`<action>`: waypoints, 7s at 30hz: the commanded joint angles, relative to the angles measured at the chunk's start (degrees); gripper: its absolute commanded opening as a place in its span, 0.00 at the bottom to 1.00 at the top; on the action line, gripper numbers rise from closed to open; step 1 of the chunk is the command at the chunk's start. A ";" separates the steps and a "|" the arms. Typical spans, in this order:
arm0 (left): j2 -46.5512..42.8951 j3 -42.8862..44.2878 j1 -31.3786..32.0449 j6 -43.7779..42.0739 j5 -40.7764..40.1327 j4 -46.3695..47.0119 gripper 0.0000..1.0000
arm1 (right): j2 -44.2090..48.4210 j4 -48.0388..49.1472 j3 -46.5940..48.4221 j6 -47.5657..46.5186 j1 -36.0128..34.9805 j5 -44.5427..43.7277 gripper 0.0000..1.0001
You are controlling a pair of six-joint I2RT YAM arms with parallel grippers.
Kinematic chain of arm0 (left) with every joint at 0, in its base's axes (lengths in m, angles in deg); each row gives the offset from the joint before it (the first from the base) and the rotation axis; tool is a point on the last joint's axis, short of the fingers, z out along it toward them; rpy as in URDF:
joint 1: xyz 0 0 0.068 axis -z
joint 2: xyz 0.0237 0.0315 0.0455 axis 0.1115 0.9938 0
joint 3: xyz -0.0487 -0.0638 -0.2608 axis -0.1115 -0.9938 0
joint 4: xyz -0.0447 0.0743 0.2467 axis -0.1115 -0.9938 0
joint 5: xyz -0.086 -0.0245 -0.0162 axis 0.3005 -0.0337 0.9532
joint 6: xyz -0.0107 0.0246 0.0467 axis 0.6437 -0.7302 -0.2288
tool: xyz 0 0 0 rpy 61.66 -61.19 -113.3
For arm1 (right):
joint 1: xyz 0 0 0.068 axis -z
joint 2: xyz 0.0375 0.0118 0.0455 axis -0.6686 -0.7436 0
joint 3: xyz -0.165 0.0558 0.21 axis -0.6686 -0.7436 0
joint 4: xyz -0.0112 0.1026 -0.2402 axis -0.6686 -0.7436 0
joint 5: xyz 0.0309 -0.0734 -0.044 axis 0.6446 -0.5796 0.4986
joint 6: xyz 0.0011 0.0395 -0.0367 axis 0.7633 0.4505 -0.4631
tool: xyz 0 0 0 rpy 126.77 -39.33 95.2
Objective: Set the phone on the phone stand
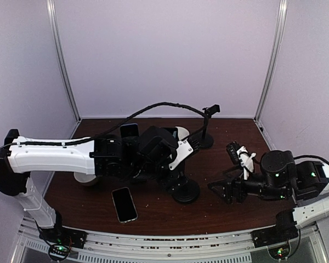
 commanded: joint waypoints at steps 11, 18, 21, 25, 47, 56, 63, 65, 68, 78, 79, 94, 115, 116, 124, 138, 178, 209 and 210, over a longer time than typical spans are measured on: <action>-2.76 -2.50 -0.69 -10.85 -1.00 2.64 0.86 | -4.49 12.61 -8.68 0.42 6.30 3.30 0.82; -4.80 -6.66 -1.13 -8.46 -1.00 5.13 0.85 | -9.19 14.48 -5.32 -2.77 7.78 -3.05 0.82; -6.31 -8.62 -1.13 -7.27 -0.84 6.33 0.84 | -9.49 20.54 -7.67 -4.77 10.75 4.75 0.82; -10.50 -14.50 -1.34 -7.24 0.08 13.54 0.79 | -13.37 27.48 -11.10 -6.14 20.54 26.24 0.82; 3.99 -21.34 -17.04 -11.26 31.57 54.99 0.62 | -4.12 23.02 -14.03 -12.57 26.79 25.42 0.81; 8.49 -15.41 -17.36 -14.16 37.78 47.87 0.24 | -4.95 17.81 -9.13 -17.69 29.34 26.56 0.82; 11.04 -13.12 -17.74 -14.85 42.91 51.40 0.00 | -1.48 11.97 -5.01 -18.77 31.77 26.58 0.82; 12.97 -8.95 -17.74 -15.18 44.67 50.30 0.00 | 0.27 5.35 -1.60 -19.61 33.33 24.89 0.83; 15.54 -3.30 -17.74 -15.62 47.49 49.09 0.00 | 2.24 -6.37 6.15 -20.95 36.05 21.14 0.83; 26.47 11.22 -17.74 -11.12 54.66 52.87 0.00 | 5.89 -27.01 23.54 -23.79 37.87 15.94 0.84; 28.36 13.65 -17.70 -9.33 55.85 54.23 0.00 | 6.20 -28.37 25.57 -23.99 37.87 15.38 0.85; 48.60 42.28 -14.70 -4.97 59.03 49.24 0.00 | 4.13 -27.58 31.18 -24.09 37.96 15.41 0.86; 15.35 9.96 -15.04 -21.13 38.37 37.55 0.78 | -6.40 -29.07 45.55 -20.16 37.96 4.32 0.83; 12.38 7.77 -15.10 -20.49 36.89 36.19 0.78 | -8.93 -29.35 47.70 -19.72 37.96 3.06 0.80; -6.90 -0.98 -16.71 -12.93 16.35 17.18 0.78 | -26.65 -22.82 57.07 -18.76 38.04 -0.66 0.65; -16.23 -7.49 -24.42 -9.91 9.01 9.55 0.96 | -67.60 -31.28 84.53 -17.91 40.78 -0.48 0.95; -14.06 -9.01 -26.00 -17.46 11.74 9.29 0.97 | -74.06 -29.14 81.95 -18.85 46.80 -1.29 0.00; -27.37 -24.67 -25.95 7.14 1.48 -10.53 0.85 | -43.63 -22.68 40.55 5.28 13.13 -7.72 0.12; -26.96 -25.43 -26.00 8.04 2.09 -11.17 0.83 | -43.45 -22.62 40.40 5.36 12.88 -7.81 0.23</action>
